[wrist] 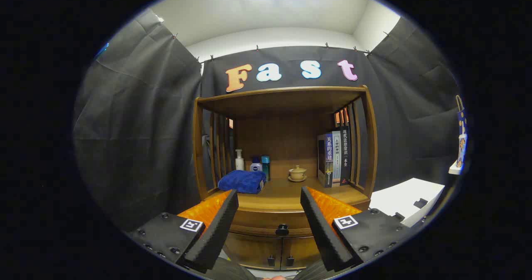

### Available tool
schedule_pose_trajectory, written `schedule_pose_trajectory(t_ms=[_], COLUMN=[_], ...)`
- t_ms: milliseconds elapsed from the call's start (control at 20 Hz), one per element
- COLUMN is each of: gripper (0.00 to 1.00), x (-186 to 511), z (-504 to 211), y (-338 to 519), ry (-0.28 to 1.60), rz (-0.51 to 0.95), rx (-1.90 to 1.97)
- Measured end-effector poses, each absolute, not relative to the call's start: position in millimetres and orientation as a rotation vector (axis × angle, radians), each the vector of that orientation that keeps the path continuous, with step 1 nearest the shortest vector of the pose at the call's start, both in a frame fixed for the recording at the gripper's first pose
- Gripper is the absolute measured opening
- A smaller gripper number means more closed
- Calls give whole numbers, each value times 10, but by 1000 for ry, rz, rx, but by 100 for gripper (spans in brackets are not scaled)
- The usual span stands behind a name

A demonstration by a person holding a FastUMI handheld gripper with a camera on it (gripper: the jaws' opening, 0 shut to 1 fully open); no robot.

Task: Pull open the drawer, take out the items inside it, and place them on the countertop above the cabinet.

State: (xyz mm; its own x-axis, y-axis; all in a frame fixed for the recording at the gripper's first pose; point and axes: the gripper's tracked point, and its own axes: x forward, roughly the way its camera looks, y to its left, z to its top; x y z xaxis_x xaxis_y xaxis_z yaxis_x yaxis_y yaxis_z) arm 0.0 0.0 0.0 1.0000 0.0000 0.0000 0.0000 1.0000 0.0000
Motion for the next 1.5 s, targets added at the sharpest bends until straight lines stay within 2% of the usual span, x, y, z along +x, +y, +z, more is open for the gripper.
schedule_pose_trajectory(t_ms=[1150, 1350, 1500], gripper=[99, 99, 99], x=[22, 267, 592], z=[-3, -33, -355], y=[-21, 29, -86], ry=[-7, -38, -8], rz=[-12, -4, -34], rx=[-11, -8, -24])
